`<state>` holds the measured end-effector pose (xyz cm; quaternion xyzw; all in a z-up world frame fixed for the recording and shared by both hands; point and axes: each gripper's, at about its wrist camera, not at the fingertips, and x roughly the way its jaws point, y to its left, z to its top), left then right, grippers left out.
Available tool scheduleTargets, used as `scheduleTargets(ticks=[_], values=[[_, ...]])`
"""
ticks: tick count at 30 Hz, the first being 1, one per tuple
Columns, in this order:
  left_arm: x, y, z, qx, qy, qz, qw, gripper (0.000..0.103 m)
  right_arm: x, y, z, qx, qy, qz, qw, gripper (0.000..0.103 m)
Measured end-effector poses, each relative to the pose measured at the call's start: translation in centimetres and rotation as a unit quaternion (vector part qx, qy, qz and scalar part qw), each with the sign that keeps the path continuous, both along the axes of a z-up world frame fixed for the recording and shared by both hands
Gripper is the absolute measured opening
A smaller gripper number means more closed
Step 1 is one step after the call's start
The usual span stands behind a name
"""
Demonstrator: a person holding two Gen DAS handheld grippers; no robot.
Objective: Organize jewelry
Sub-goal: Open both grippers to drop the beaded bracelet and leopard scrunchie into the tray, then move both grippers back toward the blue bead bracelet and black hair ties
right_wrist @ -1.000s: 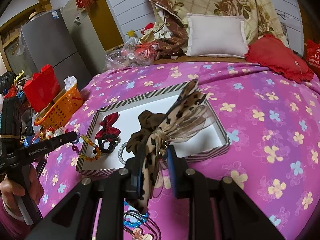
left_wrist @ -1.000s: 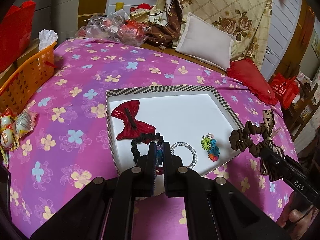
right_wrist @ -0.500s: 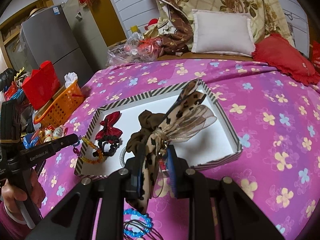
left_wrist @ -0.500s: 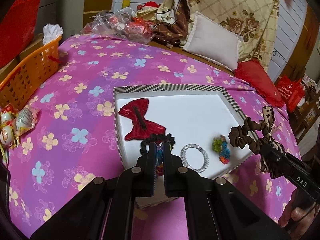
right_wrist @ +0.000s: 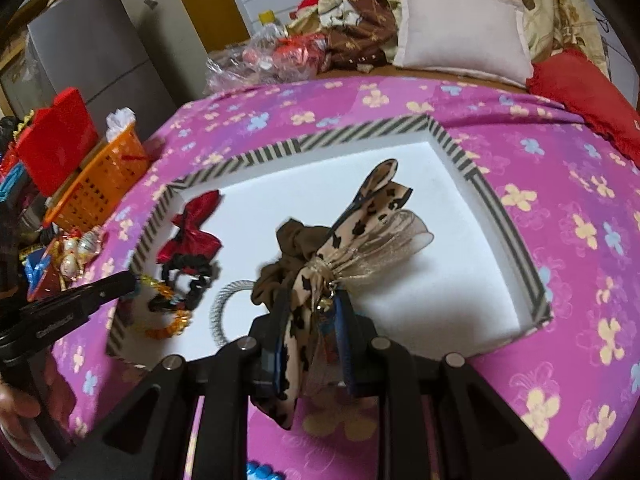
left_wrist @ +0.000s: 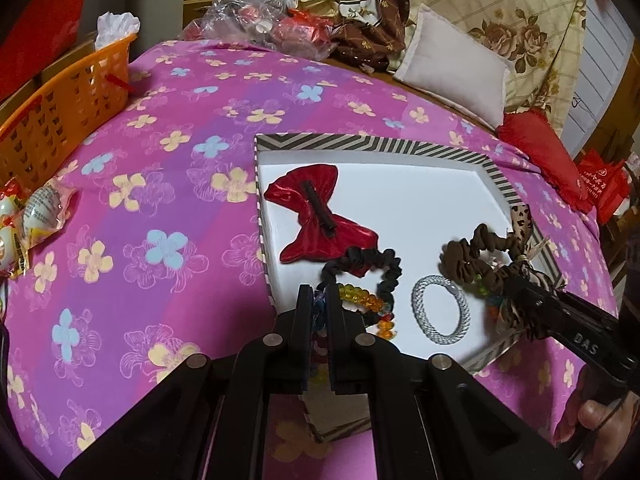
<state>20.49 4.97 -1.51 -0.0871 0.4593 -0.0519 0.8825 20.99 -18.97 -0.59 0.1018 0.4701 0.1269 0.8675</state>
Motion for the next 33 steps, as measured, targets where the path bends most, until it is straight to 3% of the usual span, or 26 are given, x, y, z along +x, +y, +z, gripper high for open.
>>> scheduleTargets(ticks=[3, 6, 8, 11, 14, 16, 33], values=[[0.1, 0.0, -0.3, 0.008, 0.000, 0.002, 1.0000, 0.000, 0.6, 0.3, -1.0, -0.022, 0.004, -0.002, 1.000, 0.022], [0.2, -0.1, -0.5, 0.015, -0.002, 0.005, 0.9999, 0.000, 0.7, 0.7, -1.1, -0.044, 0.004, -0.004, 0.999, 0.031], [0.1, -0.1, -0.5, 0.019, -0.008, 0.007, 0.9998, 0.004, 0.5, 0.5, -1.0, -0.045, 0.010, -0.011, 0.999, 0.046], [-0.1, -0.1, -0.1, 0.012, -0.019, -0.002, 0.9998, 0.019, -0.2, -0.2, -0.2, -0.036, -0.001, -0.022, 0.999, 0.065], [-0.6, -0.5, 0.5, 0.023, -0.025, -0.004, 0.9994, 0.028, -0.9, -0.8, 0.5, -0.025, -0.006, -0.028, 0.999, 0.066], [-1.0, -0.9, 1.0, 0.042, -0.031, 0.001, 0.9986, 0.043, -1.6, -1.1, 1.2, -0.021, -0.011, -0.030, 0.999, 0.066], [-6.5, -0.7, 3.8, 0.040, -0.058, 0.016, 0.9974, 0.044, -9.1, -0.7, 5.2, -0.012, -0.044, -0.027, 0.999, 0.075]])
